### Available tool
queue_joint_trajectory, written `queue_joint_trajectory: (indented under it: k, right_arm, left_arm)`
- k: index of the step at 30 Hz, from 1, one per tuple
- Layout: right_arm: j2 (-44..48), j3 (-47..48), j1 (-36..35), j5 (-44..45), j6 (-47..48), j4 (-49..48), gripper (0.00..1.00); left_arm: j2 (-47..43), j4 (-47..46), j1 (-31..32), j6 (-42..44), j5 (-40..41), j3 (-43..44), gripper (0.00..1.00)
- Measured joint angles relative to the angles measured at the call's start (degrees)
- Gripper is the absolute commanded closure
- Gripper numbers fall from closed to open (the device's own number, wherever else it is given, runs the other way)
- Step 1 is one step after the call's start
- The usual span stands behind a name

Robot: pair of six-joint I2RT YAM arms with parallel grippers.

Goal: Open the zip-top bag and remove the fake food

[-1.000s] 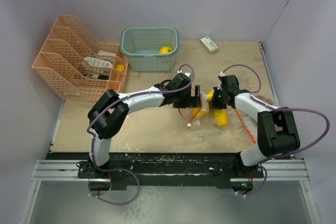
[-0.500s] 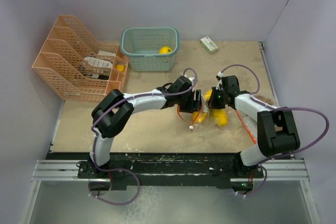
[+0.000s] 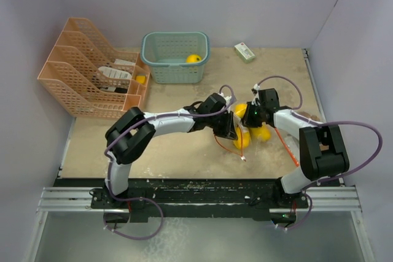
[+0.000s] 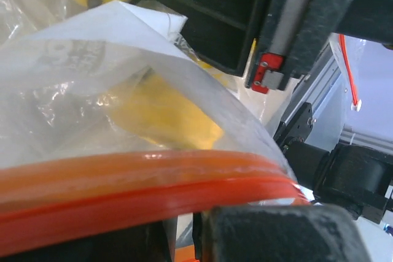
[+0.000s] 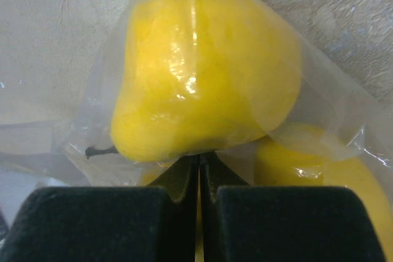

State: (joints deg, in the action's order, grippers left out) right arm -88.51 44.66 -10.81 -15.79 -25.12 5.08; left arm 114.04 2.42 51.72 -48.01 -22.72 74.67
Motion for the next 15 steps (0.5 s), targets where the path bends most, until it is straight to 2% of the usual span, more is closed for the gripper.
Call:
queue_joint_trajectory:
  k: [2, 4, 6, 10, 13, 15]
  right_arm:
    - [-0.3, 0.0, 0.0, -0.2, -0.1, 0.0, 1.00]
    - [-0.4, 0.0, 0.0, -0.3, -0.2, 0.1, 1.00]
    - [-0.4, 0.0, -0.1, -0.3, -0.3, 0.1, 1.00]
    - [-0.4, 0.0, 0.0, -0.4, -0.3, 0.3, 1.00]
    - [-0.1, -0.1, -0.1, -0.4, -0.4, 0.6, 1.00]
    - [1.0, -0.7, 0.0, -0.5, -0.9, 1.0, 0.98]
  left_arm:
    - [-1.0, 1.1, 0.0, 0.5, 0.4, 0.0, 0.96]
    - [-2.4, 2.0, 0.0, 0.9, 1.1, -0.1, 0.94]
    - [-4.2, 2.4, 0.0, 1.1, 2.0, -0.6, 0.82]
    - [-6.7, 2.3, 0.0, 0.9, 3.3, -1.4, 0.51]
    - [-6.4, 1.9, 0.0, 0.4, 3.5, -1.7, 0.37]
    - [-5.7, 1.8, 0.0, 0.0, 3.4, -1.8, 0.32]
